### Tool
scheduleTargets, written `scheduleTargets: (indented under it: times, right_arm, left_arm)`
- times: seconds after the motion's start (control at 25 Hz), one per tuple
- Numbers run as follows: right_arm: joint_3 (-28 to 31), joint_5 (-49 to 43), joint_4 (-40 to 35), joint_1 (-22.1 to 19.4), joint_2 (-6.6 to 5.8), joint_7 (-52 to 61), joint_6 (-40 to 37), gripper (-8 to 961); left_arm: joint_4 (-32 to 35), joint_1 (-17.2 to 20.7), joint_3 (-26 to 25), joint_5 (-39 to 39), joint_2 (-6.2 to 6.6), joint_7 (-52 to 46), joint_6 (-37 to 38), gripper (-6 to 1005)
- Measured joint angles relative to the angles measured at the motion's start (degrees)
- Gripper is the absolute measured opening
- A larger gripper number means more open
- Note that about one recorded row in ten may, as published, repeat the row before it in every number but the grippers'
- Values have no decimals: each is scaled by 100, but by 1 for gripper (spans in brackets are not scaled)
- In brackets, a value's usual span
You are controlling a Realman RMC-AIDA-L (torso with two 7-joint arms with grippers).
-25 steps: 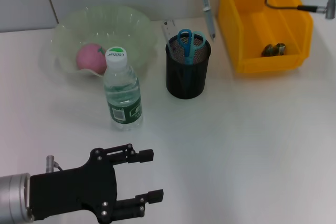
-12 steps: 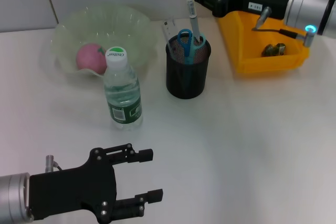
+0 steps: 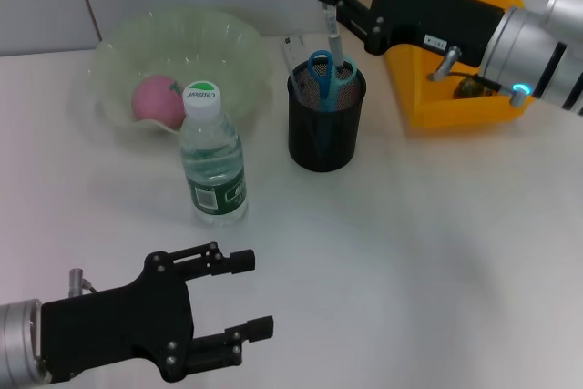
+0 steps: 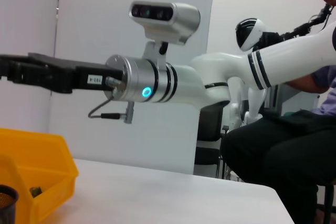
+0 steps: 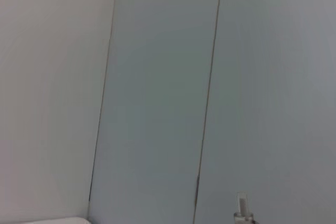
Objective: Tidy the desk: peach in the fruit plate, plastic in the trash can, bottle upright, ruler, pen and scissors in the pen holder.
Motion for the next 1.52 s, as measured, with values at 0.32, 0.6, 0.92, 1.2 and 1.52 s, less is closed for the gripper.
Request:
scheduleTargets:
  times: [0.32, 0.6, 0.92, 1.2, 1.52]
  right_arm:
    - [1, 97, 406, 105, 14, -221, -4, 182]
    - [12, 200, 866, 203, 18, -582, 10, 182]
    - [65, 200, 1255, 305, 24, -998, 34, 182]
    - [45, 618, 1434, 215, 35, -1163, -73, 294]
    - [68, 692, 1075, -44, -35, -422, -406, 520]
  left_arm:
    - [-7, 0, -35, -3, 2, -69, 40, 695]
    - [-5, -3, -38, -3, 0, -69, 43, 695]
    - [-4, 1, -37, -3, 0, -63, 56, 694]
    - [-4, 30, -43, -2, 8, -35, 95, 694]
    - [-4, 45, -131, -2, 9, -21, 179, 695]
